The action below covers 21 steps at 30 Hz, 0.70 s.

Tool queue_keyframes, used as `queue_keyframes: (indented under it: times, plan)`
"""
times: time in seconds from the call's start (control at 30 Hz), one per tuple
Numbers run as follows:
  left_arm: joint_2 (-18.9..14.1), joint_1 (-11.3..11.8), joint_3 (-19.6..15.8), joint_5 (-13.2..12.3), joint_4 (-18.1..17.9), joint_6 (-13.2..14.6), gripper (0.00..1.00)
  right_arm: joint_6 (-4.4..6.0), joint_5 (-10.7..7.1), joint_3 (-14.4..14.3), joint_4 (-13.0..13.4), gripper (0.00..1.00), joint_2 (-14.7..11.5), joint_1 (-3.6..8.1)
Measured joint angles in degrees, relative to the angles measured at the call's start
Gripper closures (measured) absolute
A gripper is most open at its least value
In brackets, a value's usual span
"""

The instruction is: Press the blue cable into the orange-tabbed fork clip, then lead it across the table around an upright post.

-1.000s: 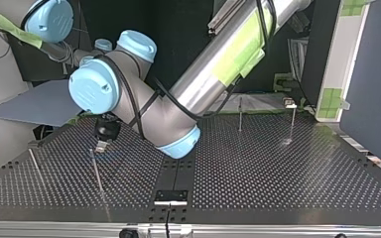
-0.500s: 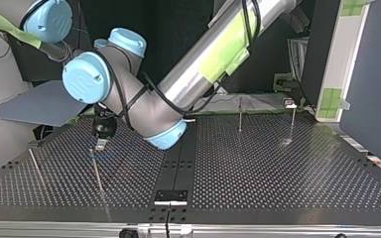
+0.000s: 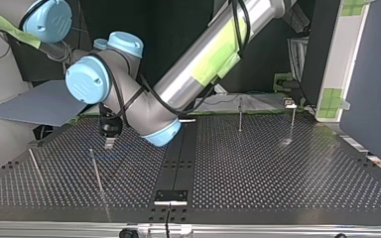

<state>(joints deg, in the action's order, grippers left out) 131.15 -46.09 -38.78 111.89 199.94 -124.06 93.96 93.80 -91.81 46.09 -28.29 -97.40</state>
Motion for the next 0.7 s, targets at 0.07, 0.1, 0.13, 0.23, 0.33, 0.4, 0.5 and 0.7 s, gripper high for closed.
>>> queue_keyframes:
  times: [0.07, 0.1, 0.13, 0.23, 0.33, 0.4, 0.5, 0.7]
  plan:
    - [0.4, 0.1, 0.1, -0.4, -0.8, -0.8, 0.02, 0.01, -0.01, 0.0, 0.0, 1.0, 0.0, 0.03]
    - [0.5, 0.2, 0.1, -0.5, -1.2, -1.2, 0.02, 0.01, -0.01, 0.0, 0.0, 1.0, 0.0, 0.03]
    - [0.6, 0.3, 0.2, -0.6, -1.6, -1.4, 0.02, 0.01, -0.01, 0.0, 0.0, 1.0, 0.0, 0.04]
    - [0.7, 0.7, 0.8, -0.4, -3.1, -1.8, 0.02, -0.02, -0.01, 0.0, 0.0, 1.0, 0.0, 0.04]
    - [0.8, 1.1, 1.8, 0.0, -3.6, -2.0, 0.02, -0.06, -0.01, 0.0, 0.0, 1.0, 0.0, 0.04]
    - [0.8, 1.5, 2.5, 0.3, -3.8, -2.1, 0.02, -0.06, -0.01, 0.0, 0.0, 1.0, 0.0, 0.04]
    - [0.8, 2.0, 3.0, 0.5, -3.8, -2.2, 0.02, -0.08, -0.03, 0.0, -0.1, 1.0, 0.0, 0.03]
    - [0.8, 2.3, 3.1, -0.1, -3.7, -2.4, 0.02, -0.15, -0.06, 0.0, -0.1, 1.0, 0.0, 0.03]
